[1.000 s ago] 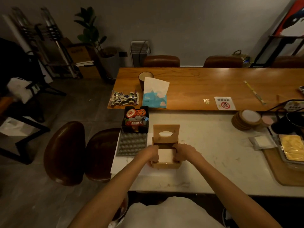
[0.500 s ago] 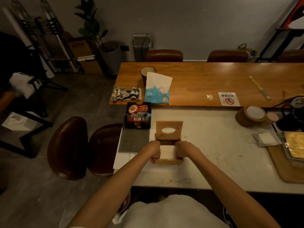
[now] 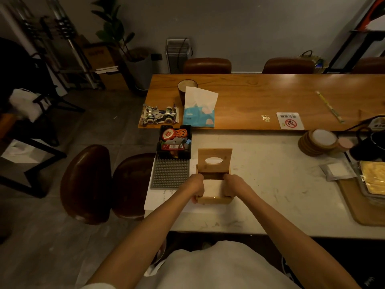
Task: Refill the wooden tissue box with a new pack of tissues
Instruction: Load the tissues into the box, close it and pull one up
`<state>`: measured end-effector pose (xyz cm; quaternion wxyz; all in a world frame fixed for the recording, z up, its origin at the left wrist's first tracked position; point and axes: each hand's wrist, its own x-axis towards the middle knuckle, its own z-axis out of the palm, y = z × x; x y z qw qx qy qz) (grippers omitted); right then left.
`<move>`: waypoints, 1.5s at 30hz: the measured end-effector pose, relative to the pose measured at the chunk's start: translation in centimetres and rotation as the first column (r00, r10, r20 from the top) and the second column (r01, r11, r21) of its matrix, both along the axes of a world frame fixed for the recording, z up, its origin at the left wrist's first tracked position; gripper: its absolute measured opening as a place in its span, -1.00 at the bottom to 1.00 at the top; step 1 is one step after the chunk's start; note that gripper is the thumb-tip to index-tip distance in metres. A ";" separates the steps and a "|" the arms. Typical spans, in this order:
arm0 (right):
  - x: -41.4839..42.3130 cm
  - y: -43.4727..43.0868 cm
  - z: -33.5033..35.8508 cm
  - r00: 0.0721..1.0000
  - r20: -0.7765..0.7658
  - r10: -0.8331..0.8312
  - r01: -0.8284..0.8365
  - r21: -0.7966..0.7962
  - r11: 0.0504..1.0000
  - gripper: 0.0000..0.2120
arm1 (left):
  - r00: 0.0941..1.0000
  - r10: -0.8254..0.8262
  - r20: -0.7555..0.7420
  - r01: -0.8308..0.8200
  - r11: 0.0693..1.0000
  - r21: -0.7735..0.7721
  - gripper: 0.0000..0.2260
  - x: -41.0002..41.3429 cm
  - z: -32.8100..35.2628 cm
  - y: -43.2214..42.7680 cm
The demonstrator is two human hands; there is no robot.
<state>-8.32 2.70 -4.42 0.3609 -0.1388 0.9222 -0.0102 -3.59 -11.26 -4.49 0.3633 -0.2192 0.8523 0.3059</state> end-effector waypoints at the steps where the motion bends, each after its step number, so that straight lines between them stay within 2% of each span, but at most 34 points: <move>1: 0.1 0.0 -0.2 1.000 -0.017 -0.009 0.008 -0.011 1.000 -0.62 | 1.000 0.001 -0.006 -0.001 1.000 -0.004 -0.55 0.1 -0.1 0.1; 6: 0.3 0.0 -0.4 0.999 -0.039 -0.029 0.028 -0.020 0.999 -0.68 | 1.000 0.006 -0.004 -0.006 1.000 -0.014 -0.55 0.0 -0.1 0.2; 20: 0.5 -0.2 0.2 0.999 -0.024 -0.034 0.034 -0.018 0.999 -0.69 | 0.999 -0.044 0.007 0.044 0.999 -0.007 -0.60 0.1 0.1 -0.1; 22: 0.3 0.0 0.4 0.998 0.023 -0.055 0.057 -0.065 0.996 -0.61 | 0.995 -0.093 0.028 0.093 0.996 0.017 -0.50 0.1 0.7 -0.6; 24: 0.2 0.7 0.7 0.988 0.119 -0.097 0.116 -0.167 0.979 -0.45 | 0.989 -0.149 0.009 0.148 0.986 0.079 -0.34 0.3 1.4 -1.4; 25: 0.3 1.3 1.0 0.978 0.155 -0.140 0.175 -0.238 0.956 -0.41 | 0.987 -0.157 -0.022 0.158 0.981 0.111 -0.34 0.7 1.8 -1.9; 27: 0.9 2.8 1.4 0.927 0.223 -0.303 0.371 -0.406 0.835 -0.50 | 0.985 -0.064 -0.161 0.092 0.980 0.174 -0.52 1.9 2.1 -2.9; 29: 1.9 4.1 1.6 0.806 0.335 -0.488 0.588 -0.546 0.596 -0.62 | 0.915 0.196 -0.352 -0.104 0.959 0.264 -0.71 3.3 1.6 -3.5; 30: 2.2 4.7 1.6 0.736 0.425 -0.527 0.670 -0.568 0.478 -0.60 | 0.856 0.333 -0.395 -0.205 0.920 0.333 -0.73 3.9 1.4 -3.5; 31: 2.6 5.1 1.6 0.671 0.529 -0.520 0.736 -0.558 0.384 -0.52 | 0.814 0.454 -0.362 -0.282 0.854 0.438 -0.70 4.3 1.3 -3.2; 33: 3.2 5.4 1.5 0.550 0.712 -0.437 0.835 -0.488 0.255 -0.42 | 0.788 0.603 -0.119 -0.391 0.642 0.660 -0.62 4.8 1.1 -2.2; 34: 3.3 5.4 1.4 0.514 0.761 -0.396 0.858 -0.464 0.220 -0.44 | 0.788 0.615 -0.036 -0.414 0.571 0.709 -0.61 4.9 0.7 -1.7; 37: 3.6 5.3 1.4 0.484 0.798 -0.360 0.875 -0.450 0.180 -0.50 | 0.786 0.616 -0.041 -0.415 0.576 0.704 -0.61 4.9 0.4 -0.9; 39: 3.5 5.9 0.9 0.456 0.798 -0.393 0.890 -0.411 0.197 -0.39 | 0.782 0.623 -0.021 -0.448 0.585 0.676 -0.57 4.7 0.4 -1.0; 41: 2.8 6.1 0.8 0.460 0.769 -0.444 0.888 -0.390 0.245 -0.25 | 0.793 0.606 0.063 -0.490 0.572 0.658 -0.48 3.9 1.0 -1.6; 43: 1.2 5.7 1.1 0.459 0.713 -0.531 0.888 -0.383 0.254 -0.16 | 0.771 0.607 0.194 -0.558 0.494 0.667 -0.33 2.3 1.9 -2.7; 45: -0.8 4.7 1.9 0.367 0.737 -0.568 0.928 -0.327 0.175 -0.11 | 0.711 0.619 0.335 -0.646 0.385 0.659 -0.19 0.2 3.0 -3.9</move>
